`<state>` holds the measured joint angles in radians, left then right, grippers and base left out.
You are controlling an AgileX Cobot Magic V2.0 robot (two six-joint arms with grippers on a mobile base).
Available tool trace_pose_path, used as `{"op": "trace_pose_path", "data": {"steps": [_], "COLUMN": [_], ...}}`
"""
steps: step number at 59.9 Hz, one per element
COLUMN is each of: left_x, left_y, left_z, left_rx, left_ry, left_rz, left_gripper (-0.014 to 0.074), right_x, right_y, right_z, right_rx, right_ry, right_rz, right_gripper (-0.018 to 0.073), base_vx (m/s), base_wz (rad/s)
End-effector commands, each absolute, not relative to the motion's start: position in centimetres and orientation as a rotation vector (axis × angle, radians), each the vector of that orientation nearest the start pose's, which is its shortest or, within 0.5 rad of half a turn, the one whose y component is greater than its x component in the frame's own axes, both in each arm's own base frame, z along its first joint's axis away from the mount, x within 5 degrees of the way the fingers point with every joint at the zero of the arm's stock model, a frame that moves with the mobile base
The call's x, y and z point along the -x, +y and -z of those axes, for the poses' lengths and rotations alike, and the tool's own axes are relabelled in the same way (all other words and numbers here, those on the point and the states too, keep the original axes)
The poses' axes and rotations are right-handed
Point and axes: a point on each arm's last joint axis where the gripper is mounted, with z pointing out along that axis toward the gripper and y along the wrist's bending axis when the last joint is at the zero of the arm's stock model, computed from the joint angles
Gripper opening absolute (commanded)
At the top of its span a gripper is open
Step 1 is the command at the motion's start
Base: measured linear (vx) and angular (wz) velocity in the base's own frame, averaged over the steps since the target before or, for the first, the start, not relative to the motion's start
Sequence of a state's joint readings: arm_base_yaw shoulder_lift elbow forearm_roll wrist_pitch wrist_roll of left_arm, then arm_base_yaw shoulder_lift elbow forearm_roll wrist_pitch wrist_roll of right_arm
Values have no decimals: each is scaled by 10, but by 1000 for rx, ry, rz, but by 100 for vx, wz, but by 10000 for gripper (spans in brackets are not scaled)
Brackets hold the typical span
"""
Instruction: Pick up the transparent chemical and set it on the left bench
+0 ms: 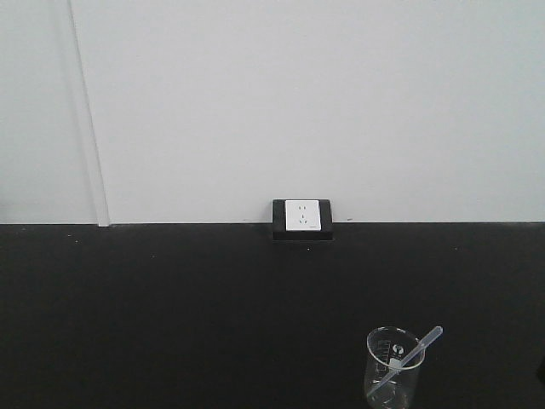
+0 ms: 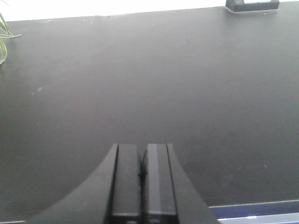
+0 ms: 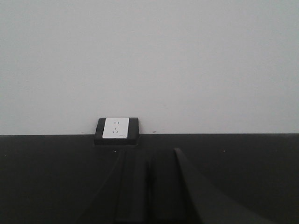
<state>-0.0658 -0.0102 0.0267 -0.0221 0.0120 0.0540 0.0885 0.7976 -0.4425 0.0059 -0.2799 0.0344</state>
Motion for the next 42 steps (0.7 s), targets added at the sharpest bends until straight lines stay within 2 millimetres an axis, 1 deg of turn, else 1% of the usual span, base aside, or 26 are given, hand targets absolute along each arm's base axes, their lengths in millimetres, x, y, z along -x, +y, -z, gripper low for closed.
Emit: {"op": "trace_pose_path", "data": {"steps": [1,10,15,18,20,26,30,31,35,42], "left_x": [-55,-55,-55,-55,-55,-55,-55,-55,-55,-55], "left_y": [-4,-4,-4,-4,-4,-4,-4,-4,-4,-4], "left_z": [-206,-206,-206,-206,-206,-206,-206,-206,-206,-206], "left_rx": [-64,-64,-64,-64,-64,-64,-64,-64,-64,-64], "left_ry": [1429,1429,1429,1429,1429,1429,1429,1429,1429,1429], "left_rz": [35,35,35,35,35,35,35,35,35,35], "left_gripper": [-3,-3,-3,-3,-3,-3,-3,-3,-3,-3], "right_x": [-175,-185,-191,-198,-201,-219,-230,-234,-246,-276], "right_y": [15,16,16,16,16,18,20,21,23,29], "right_z": [-325,-320,-317,-311,-309,-294,-285,-281,-272,-254], "right_rx": [10,-48,-137,-202,-234,-308,-321,-327,-354,-370], "right_ry": [1439,1446,1445,1458,1459,1479,1470,1478,1469,1509], "right_rz": [-129,-192,-278,-340,-370,-443,-481,-491,-544,-611], "right_gripper": [298,501,587,615,619,612,597,593,578,561], "base_vx": [0,0,0,0,0,0,0,0,0,0], "base_wz": [0,0,0,0,0,0,0,0,0,0]}}
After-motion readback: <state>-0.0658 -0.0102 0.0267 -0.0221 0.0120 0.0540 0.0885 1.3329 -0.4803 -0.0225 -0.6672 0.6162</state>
